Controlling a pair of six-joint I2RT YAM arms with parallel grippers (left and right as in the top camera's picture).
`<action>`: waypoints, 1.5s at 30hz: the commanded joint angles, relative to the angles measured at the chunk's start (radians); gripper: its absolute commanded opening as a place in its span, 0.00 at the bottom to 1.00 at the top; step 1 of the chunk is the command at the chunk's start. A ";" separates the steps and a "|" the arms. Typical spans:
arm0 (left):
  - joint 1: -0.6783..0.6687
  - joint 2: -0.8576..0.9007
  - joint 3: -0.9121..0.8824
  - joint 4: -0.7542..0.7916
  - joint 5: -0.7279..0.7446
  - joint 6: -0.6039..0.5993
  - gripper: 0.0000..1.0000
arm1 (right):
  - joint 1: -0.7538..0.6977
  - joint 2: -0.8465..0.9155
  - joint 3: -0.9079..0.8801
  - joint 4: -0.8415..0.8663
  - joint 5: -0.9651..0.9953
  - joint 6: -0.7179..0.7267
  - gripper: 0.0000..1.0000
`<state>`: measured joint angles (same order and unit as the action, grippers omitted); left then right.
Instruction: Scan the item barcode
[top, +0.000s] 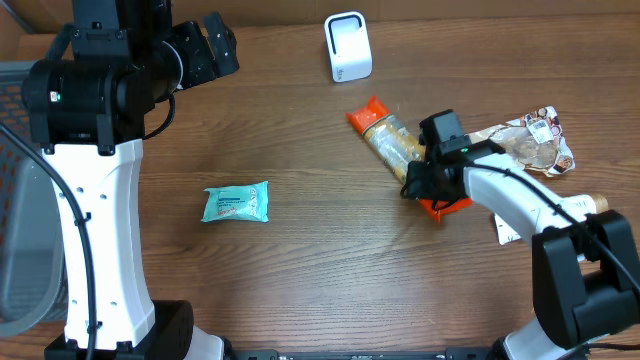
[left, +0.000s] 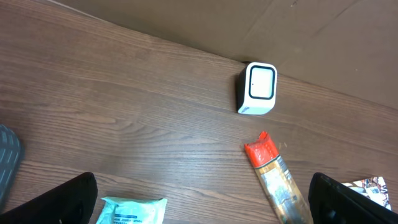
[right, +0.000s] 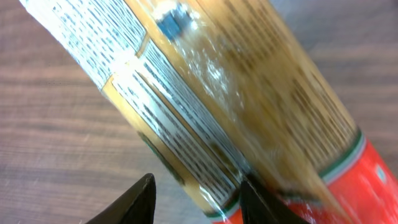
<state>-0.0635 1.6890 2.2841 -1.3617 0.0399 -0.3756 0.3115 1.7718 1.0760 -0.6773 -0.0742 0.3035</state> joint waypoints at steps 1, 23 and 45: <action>0.003 0.006 0.006 0.004 -0.006 -0.014 1.00 | -0.009 0.023 0.141 -0.057 -0.044 -0.074 0.45; 0.003 0.006 0.006 0.004 -0.006 -0.014 1.00 | -0.002 0.313 0.344 0.406 0.051 0.353 0.50; 0.003 0.006 0.006 0.004 -0.006 -0.014 1.00 | 0.250 0.377 0.371 0.215 -0.665 0.119 0.53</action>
<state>-0.0635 1.6890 2.2841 -1.3617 0.0399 -0.3756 0.5293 2.1380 1.4158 -0.3855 -0.6151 0.5144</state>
